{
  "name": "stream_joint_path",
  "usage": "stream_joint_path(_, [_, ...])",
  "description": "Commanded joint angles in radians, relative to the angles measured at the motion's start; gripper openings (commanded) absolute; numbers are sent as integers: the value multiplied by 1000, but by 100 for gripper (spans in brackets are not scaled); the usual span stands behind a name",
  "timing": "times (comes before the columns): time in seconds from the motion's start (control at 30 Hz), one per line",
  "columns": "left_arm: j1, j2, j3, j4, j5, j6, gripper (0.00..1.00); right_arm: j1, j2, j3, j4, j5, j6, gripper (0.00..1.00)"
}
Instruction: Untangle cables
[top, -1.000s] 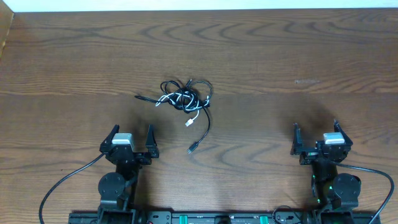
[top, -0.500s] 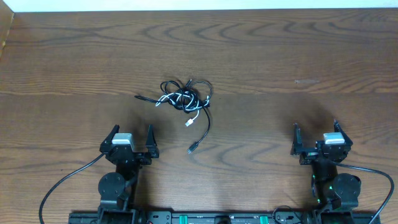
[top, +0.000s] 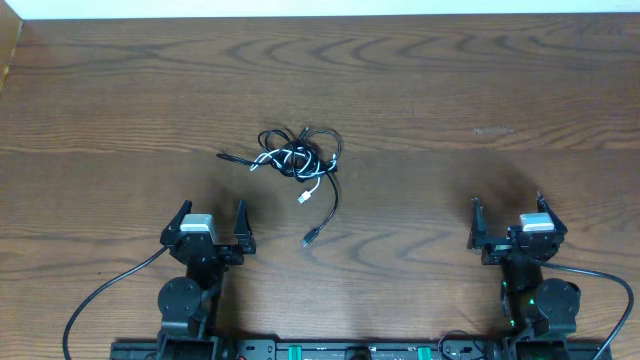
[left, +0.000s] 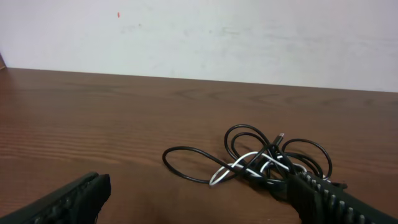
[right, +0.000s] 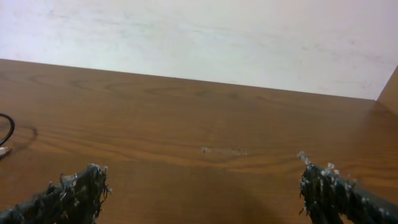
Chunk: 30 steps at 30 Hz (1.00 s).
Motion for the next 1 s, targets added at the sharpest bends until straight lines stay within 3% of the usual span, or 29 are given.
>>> stream_joint_path(0.0, [6, -6, 1, -40, 22, 17, 96, 5, -6, -2, -5, -3, -6, 99])
stream_joint_path(0.23, [6, 28, 90, -145, 91, 16, 96, 5, -6, -2, -5, -3, -6, 99])
stream_joint_path(0.43, [6, 168, 262, -271, 119, -18, 96, 5, -6, -2, -5, -3, -5, 99])
stream_joint_path(0.97, [5, 843, 783, -600, 119, -127, 96, 5, -6, -2, -5, -3, -6, 99])
